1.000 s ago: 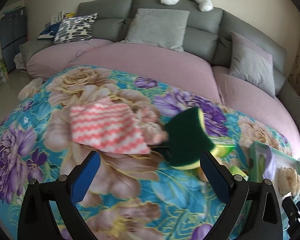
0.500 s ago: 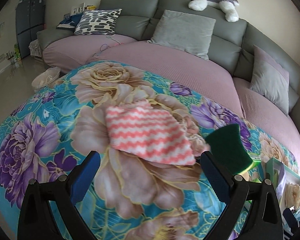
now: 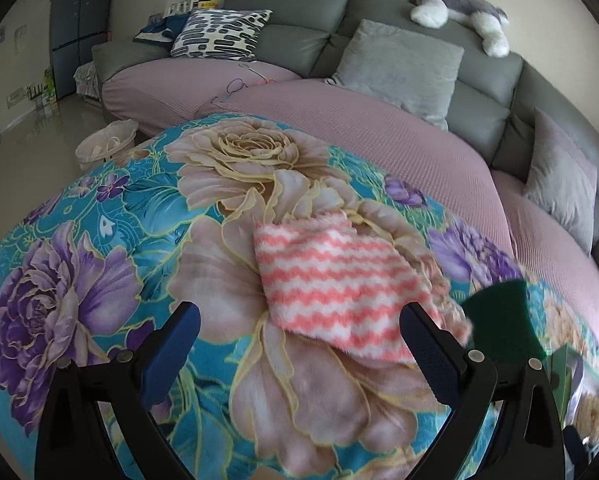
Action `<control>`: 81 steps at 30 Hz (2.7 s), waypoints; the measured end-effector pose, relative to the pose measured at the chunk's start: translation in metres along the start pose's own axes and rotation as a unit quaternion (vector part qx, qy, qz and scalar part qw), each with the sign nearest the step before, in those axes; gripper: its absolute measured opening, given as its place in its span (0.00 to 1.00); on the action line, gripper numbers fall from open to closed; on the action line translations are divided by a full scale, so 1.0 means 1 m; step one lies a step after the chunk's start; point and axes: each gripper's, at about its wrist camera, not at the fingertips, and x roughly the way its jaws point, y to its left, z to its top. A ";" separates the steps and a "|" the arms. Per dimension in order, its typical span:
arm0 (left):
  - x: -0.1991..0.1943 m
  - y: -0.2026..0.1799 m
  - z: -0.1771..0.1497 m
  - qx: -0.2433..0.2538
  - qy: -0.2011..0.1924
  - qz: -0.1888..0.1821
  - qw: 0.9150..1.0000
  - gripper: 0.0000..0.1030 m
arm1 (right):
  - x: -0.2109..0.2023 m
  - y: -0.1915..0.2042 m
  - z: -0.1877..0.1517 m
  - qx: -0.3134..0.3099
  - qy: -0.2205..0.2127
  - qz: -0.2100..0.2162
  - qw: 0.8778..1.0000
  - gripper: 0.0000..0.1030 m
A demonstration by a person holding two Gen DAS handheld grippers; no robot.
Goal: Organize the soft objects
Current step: 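Reach the left tool to the pink zigzag cloth and grasp it, then lift the pink cloth with the left tool while the right tool grasps the green-yellow sponge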
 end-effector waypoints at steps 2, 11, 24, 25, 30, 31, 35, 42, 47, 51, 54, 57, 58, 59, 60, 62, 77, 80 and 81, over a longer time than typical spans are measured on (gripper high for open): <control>0.006 0.003 0.003 -0.006 -0.004 -0.003 1.000 0.97 | 0.004 0.001 0.002 0.001 0.003 0.004 1.000 1.00; 0.041 0.011 0.008 0.005 0.017 0.008 1.000 0.97 | 0.019 0.010 0.014 -0.007 0.004 0.003 1.000 1.00; 0.074 0.017 0.001 0.002 0.054 0.030 0.998 0.93 | 0.035 0.022 0.021 -0.028 0.009 -0.015 0.999 1.00; 0.074 0.015 0.001 0.006 0.054 0.030 0.998 0.90 | 0.035 0.022 0.021 -0.028 0.009 -0.016 0.999 1.00; 0.069 0.008 0.002 0.015 0.054 0.006 0.998 0.51 | 0.035 0.022 0.021 -0.029 0.008 -0.018 0.999 1.00; 0.068 0.008 0.003 0.014 0.054 -0.004 0.998 0.44 | 0.035 0.022 0.021 -0.029 0.008 -0.017 0.999 1.00; 0.062 0.001 0.004 0.021 0.051 -0.021 0.998 0.17 | 0.035 0.022 0.021 -0.027 0.008 -0.016 0.999 1.00; 0.041 0.003 0.014 0.017 0.027 -0.056 0.998 0.09 | 0.034 0.021 0.021 -0.026 0.006 -0.015 1.000 1.00; 0.012 0.002 0.025 0.025 -0.016 -0.086 0.996 0.09 | 0.029 0.019 0.023 -0.021 -0.003 -0.012 1.000 1.00; -0.014 0.007 0.035 0.014 -0.051 -0.125 0.991 0.09 | 0.024 0.017 0.024 -0.015 -0.012 -0.002 1.000 1.00; -0.039 0.012 0.041 0.008 -0.086 -0.135 0.987 0.09 | 0.021 0.017 0.025 -0.008 -0.020 0.012 1.000 1.00; -0.055 0.019 0.045 0.001 -0.110 -0.138 0.984 0.09 | 0.020 0.017 0.025 -0.004 -0.022 0.024 0.999 1.00; -0.060 0.021 0.047 -0.002 -0.117 -0.138 0.983 0.09 | 0.020 0.017 0.025 -0.004 -0.022 0.027 0.999 1.00; -0.064 0.023 0.047 -0.004 -0.121 -0.137 0.983 0.09 | 0.020 0.017 0.025 -0.002 -0.023 0.030 0.999 0.98; -0.067 0.025 0.047 -0.005 -0.125 -0.137 0.983 0.09 | 0.020 0.017 0.025 0.000 -0.024 0.036 0.999 0.94; -0.072 0.027 0.047 -0.007 -0.130 -0.137 0.982 0.09 | 0.020 0.014 0.024 0.012 -0.025 0.051 0.998 0.88; -0.035 0.015 0.037 0.002 -0.062 -0.131 0.989 0.09 | 0.038 0.014 0.022 0.041 -0.007 0.109 0.993 0.57; -0.033 0.013 0.035 0.004 -0.056 -0.131 0.990 0.09 | 0.039 0.011 0.024 0.053 -0.014 0.117 0.992 0.56; -0.033 0.013 0.035 0.003 -0.056 -0.132 0.990 0.09 | 0.040 0.010 0.024 0.055 -0.015 0.121 0.991 0.51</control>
